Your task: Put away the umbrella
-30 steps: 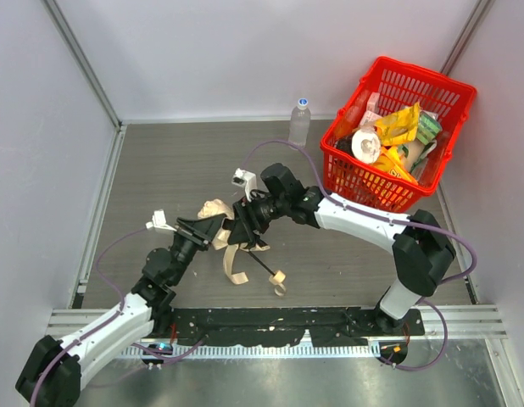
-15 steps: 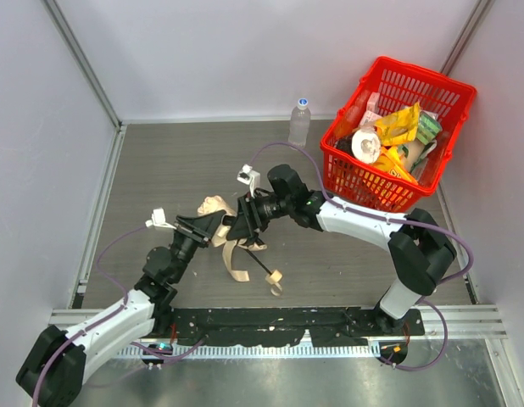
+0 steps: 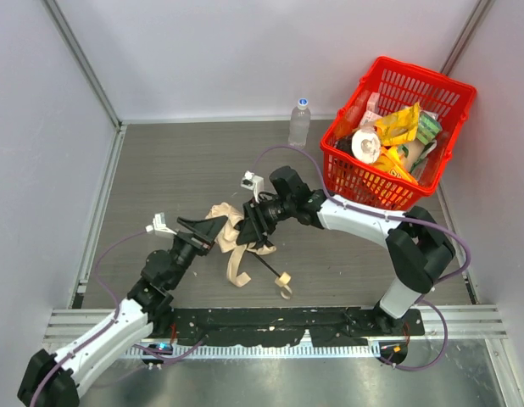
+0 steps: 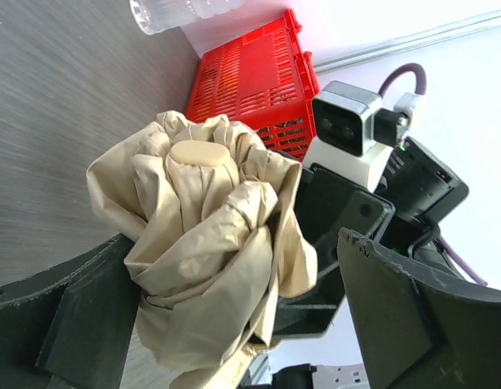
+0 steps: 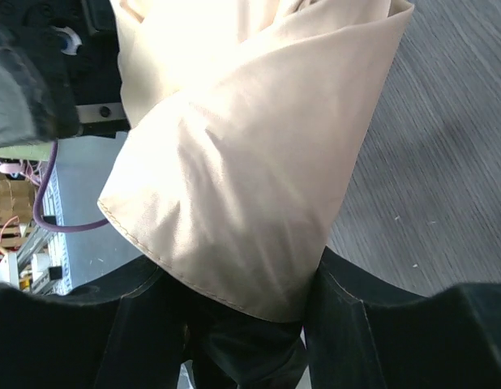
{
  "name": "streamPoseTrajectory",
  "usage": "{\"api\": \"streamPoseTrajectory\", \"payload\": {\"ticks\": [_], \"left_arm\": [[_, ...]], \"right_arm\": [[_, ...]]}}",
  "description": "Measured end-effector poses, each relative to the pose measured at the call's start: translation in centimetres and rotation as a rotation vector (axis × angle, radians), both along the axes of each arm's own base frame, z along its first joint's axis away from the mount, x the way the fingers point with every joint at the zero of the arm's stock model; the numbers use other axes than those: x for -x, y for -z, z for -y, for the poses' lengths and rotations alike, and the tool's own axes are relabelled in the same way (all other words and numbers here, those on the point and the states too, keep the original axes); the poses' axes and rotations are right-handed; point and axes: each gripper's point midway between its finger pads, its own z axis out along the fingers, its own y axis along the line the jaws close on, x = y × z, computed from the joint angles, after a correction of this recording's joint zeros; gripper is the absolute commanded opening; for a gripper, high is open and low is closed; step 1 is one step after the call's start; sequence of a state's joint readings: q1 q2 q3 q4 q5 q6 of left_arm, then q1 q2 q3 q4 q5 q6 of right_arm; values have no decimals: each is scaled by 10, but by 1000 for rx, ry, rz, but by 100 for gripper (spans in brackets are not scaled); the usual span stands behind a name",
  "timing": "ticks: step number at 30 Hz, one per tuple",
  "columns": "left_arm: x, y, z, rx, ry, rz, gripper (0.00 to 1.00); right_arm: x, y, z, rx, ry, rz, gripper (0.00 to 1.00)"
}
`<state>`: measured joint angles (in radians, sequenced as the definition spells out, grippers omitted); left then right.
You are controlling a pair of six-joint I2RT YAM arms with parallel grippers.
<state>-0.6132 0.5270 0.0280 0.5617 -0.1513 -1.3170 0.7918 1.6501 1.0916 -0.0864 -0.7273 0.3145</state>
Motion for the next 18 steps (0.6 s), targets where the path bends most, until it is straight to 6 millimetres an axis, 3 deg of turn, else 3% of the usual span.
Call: {"api": "streamPoseTrajectory", "payload": {"ticks": [3,9,14,18], "left_arm": [[6,8,-7,-14,-13,-39,100],[24,48,-31,-92,-74,-261,100],[44,48,-43,-146,-79,-386,100],[52,37,-35,-250,2,-418,100]], "right_arm": [[-3,12,4,21,-15,-18,1],[-9,58,12,137,-68,-93,1],[-18,85,17,230,-137,-110,1],[-22,92,18,258,-223,-104,1]]}}
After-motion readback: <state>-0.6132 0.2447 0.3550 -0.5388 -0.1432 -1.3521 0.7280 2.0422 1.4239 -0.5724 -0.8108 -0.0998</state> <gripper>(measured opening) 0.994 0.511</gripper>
